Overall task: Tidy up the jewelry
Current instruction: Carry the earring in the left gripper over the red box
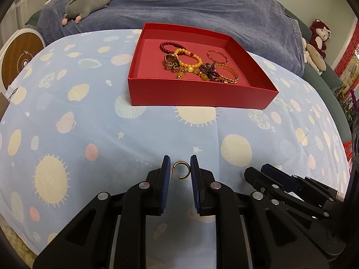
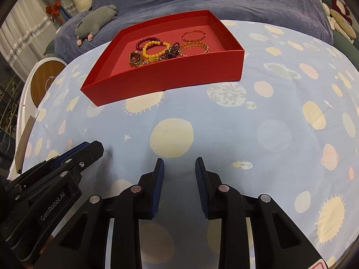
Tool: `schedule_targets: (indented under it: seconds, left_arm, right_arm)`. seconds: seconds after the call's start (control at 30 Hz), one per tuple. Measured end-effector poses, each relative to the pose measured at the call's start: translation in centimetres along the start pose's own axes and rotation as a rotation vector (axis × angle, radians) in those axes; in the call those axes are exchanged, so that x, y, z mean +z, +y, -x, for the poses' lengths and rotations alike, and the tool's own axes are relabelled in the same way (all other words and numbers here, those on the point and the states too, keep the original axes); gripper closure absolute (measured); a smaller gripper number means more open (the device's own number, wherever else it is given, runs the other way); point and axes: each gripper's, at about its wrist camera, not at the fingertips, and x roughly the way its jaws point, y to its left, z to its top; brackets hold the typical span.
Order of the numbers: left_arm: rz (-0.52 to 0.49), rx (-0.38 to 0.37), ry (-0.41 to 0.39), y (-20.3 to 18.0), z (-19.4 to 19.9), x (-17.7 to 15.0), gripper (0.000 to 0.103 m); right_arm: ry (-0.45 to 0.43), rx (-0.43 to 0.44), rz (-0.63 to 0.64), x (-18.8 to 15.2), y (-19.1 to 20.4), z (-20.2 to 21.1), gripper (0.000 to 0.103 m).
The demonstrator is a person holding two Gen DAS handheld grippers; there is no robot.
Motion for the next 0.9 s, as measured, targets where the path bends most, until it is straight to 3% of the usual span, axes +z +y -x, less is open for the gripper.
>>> schedule_targets:
  seconds: [0.07, 0.17, 0.9]
  left_arm:
    - [-0.002, -0.001, -0.003, -0.1, 0.3, 0.1, 0.085]
    - [-0.003, -0.003, -0.007, -0.2, 0.7, 0.2, 0.085]
    - [-0.005, -0.008, -0.039, -0.5, 2.8, 0.6, 0.085]
  right_arm:
    - [-0.005, 0.001, 0.004, 0.0, 0.2, 0.3, 0.077]
    - [-0.007, 0.007, 0.011, 0.1, 0.4, 0.6, 0.087]
    - [-0.036, 0.010, 0.025, 0.4, 0.7, 2.6, 0.092]
